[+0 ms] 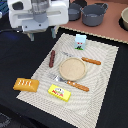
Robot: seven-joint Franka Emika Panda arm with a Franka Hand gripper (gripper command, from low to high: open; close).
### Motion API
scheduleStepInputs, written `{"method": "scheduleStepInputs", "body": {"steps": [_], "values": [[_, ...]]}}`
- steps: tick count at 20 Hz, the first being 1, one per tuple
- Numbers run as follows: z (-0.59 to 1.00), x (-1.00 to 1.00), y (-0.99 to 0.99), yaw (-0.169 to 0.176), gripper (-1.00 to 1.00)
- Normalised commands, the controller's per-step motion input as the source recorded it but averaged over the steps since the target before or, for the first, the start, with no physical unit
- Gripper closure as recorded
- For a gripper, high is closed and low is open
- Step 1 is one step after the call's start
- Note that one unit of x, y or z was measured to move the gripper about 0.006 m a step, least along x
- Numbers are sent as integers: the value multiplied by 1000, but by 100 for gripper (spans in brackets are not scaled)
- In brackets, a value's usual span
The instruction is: Interact with the objects in diverse but meaningful ways.
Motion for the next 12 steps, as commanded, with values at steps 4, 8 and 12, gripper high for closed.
{"method": "scheduleStepInputs", "body": {"steps": [4, 8, 12], "values": [[-2, -33, -689, 137, -100], [-24, -3, -715, 139, -100], [-2, -1, -729, 138, -100]]}}
